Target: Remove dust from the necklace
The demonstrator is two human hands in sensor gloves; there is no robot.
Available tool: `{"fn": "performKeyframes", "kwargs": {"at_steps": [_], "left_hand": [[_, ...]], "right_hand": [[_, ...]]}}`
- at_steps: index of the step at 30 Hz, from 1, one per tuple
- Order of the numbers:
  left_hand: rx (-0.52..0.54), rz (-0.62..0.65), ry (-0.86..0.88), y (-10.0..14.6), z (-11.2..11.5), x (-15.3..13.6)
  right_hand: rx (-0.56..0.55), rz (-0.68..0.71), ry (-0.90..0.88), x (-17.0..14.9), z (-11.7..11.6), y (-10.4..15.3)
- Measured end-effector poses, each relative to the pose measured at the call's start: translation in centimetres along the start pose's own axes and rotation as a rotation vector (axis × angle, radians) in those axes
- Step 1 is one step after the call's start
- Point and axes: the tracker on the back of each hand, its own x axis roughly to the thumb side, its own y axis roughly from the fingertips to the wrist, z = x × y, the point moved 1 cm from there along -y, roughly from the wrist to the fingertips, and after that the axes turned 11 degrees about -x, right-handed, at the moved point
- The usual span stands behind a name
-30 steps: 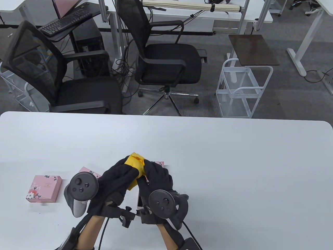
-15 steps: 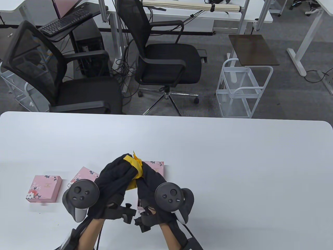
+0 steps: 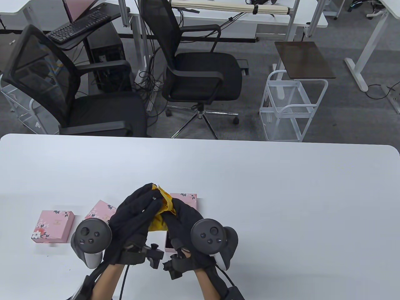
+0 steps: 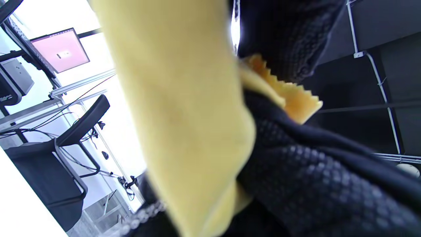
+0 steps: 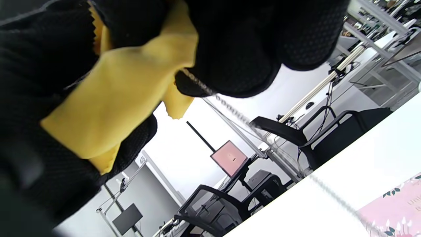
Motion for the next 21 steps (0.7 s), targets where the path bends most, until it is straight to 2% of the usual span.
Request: {"fn": "performKeyframes", "kwargs": {"at_steps": [6,14,21], "left_hand": [[-0.008,-0.002,-0.027,-0.1,-0.1,0.0],[0.001,-0.019,-0.005,-0.3,-0.9,-0.5],[-0.006,-0.013,-0.001,-0.4,-1.1,-0.6]], "right_hand": [[0.049,0.005,-0.018,0.0,-0.5,0.0],[0.033,0.008,0.019,-0.3,-1.0,0.1],[0.068,0.028,0.022,0.0,-1.2,0.1]]}}
